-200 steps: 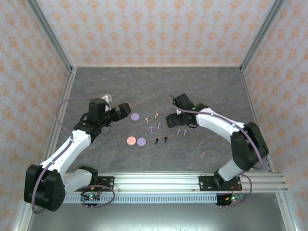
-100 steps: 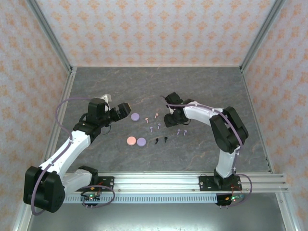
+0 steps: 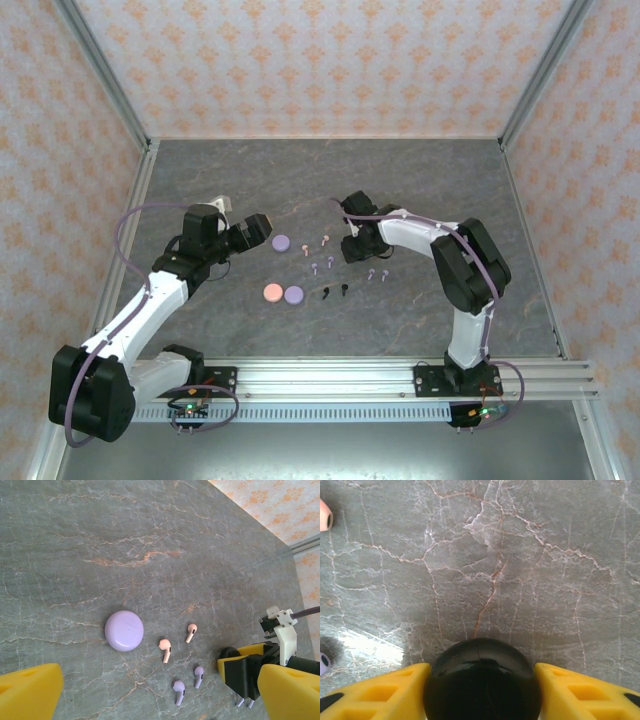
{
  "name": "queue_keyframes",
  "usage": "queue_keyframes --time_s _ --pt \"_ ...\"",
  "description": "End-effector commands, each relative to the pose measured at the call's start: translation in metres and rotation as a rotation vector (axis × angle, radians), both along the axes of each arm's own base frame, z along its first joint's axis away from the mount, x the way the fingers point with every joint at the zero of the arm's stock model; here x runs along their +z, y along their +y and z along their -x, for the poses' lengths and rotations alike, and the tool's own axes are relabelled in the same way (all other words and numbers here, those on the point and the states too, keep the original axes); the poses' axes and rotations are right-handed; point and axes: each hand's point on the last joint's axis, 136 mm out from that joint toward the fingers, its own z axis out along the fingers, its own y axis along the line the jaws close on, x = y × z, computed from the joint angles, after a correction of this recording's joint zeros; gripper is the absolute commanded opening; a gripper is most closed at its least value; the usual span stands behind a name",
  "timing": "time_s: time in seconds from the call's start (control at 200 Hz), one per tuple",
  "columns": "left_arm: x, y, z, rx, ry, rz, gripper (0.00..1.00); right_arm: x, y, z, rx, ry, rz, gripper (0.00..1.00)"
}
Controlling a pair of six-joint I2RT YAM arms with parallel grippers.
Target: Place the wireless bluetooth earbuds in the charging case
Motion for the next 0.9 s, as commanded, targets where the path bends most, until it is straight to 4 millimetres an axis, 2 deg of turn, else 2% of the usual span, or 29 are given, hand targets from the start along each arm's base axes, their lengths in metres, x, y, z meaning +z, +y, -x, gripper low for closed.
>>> queue_keyframes --time_s 0.0,0.15,0.25,0.335,0.485,0.671,0.771,0.786,0.896 --pt "0.000 0.001 0.002 0.000 0.005 -0.020 1.00 0.001 -0.002 0.010 0.015 0.015 0.001 0.51" --pt "0.007 -0.002 0.002 -0.022 -0.006 -0.016 1.00 0.022 -0.002 0.006 0.023 -0.062 -0.031 0.48" --pt "0.014 -0.007 0.002 -0.057 -0.019 -0.010 1.00 0.043 0.000 0.003 0.037 -0.146 -0.076 0.47" --pt "0.023 -0.014 0.003 -0.104 -0.034 0.004 1.00 0.067 0.007 0.003 0.079 -0.230 -0.148 0.46" --pt "0.044 -0.035 0.007 -0.226 -0.081 0.055 0.98 0.122 0.022 0.009 0.189 -0.440 -0.293 0.46" --pt "0.075 -0.063 0.017 -0.384 -0.141 0.138 0.95 0.186 0.030 0.025 0.343 -0.710 -0.346 0.46" --pt "0.091 -0.078 0.023 -0.455 -0.171 0.176 0.94 0.202 0.037 0.034 0.430 -0.789 -0.343 0.46" --pt "0.093 -0.080 0.024 -0.463 -0.174 0.180 0.94 0.212 0.037 0.037 0.439 -0.818 -0.349 0.46" --pt "0.109 -0.096 0.031 -0.533 -0.203 0.198 0.93 0.235 0.043 0.047 0.516 -0.911 -0.334 0.46"
